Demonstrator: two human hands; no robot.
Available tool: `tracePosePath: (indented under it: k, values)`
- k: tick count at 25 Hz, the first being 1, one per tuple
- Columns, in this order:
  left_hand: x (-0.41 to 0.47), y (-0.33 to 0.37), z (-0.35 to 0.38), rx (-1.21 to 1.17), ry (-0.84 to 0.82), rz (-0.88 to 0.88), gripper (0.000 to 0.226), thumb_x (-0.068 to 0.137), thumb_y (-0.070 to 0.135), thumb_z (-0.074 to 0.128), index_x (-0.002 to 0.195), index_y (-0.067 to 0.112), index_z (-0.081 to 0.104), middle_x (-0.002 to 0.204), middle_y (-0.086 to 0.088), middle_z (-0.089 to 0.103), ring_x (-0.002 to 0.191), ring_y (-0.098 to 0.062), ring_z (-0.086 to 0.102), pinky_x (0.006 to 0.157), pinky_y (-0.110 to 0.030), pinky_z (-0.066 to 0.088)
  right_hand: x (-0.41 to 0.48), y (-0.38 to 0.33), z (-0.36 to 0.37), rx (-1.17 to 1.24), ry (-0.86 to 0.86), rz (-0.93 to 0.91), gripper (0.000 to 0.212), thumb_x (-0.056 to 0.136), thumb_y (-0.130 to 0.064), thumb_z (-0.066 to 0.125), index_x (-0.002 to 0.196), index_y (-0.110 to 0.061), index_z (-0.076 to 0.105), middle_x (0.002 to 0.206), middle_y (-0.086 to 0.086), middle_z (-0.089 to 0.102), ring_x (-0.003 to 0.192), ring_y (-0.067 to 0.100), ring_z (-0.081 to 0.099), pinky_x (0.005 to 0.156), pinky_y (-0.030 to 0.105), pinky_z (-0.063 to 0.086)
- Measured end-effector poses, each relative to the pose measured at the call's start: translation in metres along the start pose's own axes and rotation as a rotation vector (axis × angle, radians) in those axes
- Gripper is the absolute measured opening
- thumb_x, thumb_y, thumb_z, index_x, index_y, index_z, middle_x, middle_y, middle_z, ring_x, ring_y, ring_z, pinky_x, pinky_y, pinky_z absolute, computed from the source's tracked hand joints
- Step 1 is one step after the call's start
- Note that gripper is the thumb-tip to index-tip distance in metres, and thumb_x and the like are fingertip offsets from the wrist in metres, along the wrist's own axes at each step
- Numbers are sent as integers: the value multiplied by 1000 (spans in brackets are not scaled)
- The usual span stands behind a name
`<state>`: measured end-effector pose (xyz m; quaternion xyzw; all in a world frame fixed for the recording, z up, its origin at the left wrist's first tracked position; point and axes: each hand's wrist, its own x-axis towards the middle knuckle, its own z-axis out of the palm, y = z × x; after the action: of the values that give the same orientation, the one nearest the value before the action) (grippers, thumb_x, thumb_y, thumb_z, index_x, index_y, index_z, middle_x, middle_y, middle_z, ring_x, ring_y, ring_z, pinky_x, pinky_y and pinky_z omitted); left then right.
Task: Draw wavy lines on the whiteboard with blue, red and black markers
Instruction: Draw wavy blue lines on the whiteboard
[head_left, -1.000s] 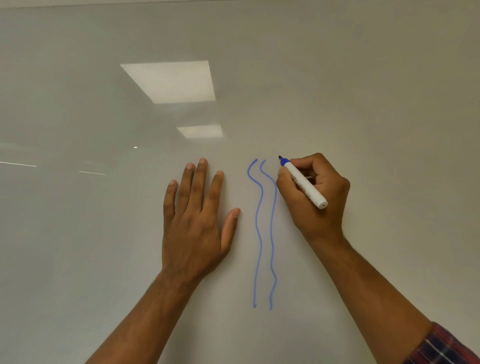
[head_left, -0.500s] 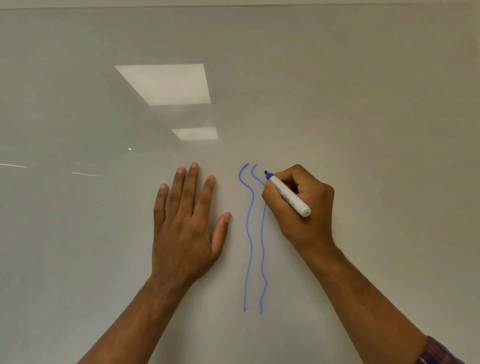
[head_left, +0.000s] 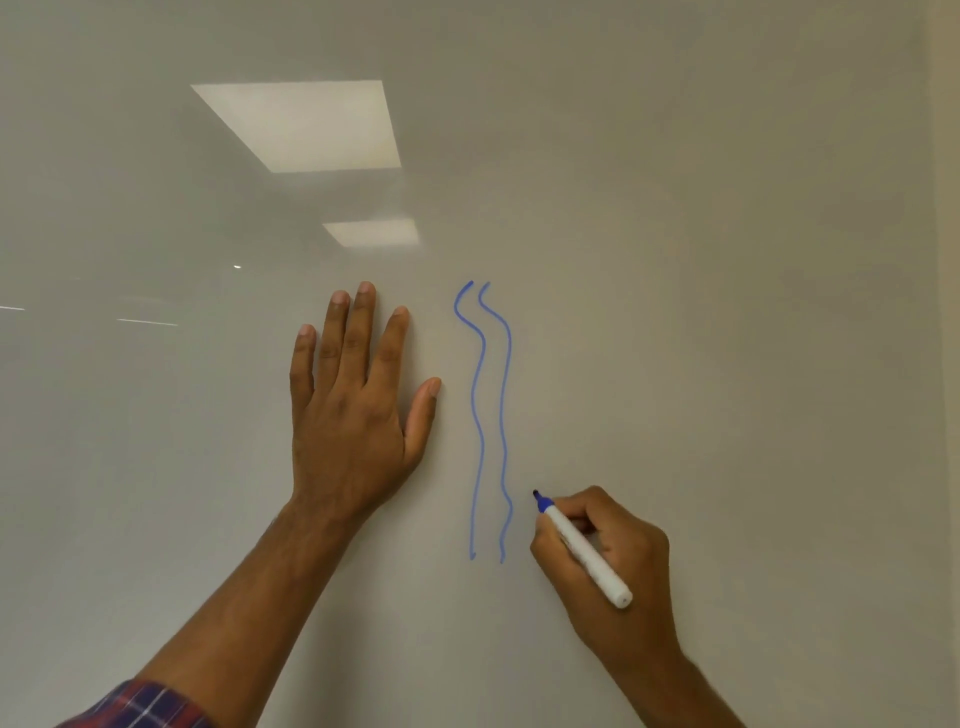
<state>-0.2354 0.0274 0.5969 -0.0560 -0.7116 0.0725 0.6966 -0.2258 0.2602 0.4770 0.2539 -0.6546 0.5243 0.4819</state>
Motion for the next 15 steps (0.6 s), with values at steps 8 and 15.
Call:
tracePosePath:
  k: [8, 15]
  values:
    - [-6, 2, -1, -16, -27, -1, 68, 107, 47, 47, 164, 13, 33, 175, -16, 18, 164, -33, 12, 130, -59, 17, -45, 9, -3, -62, -67, 140, 19, 81, -10, 76, 73, -23, 65, 59, -7, 61, 50, 10, 55, 47, 30, 51]
    - [-8, 3, -2, -13, -24, 0, 67, 107, 46, 46, 164, 12, 35, 175, -16, 19, 164, -33, 13, 129, -60, 19, 32, -40, -18, 237, 35, 102, 25, 91, 1, 74, 96, -23, 70, 68, 3, 64, 53, 17, 56, 51, 18, 44]
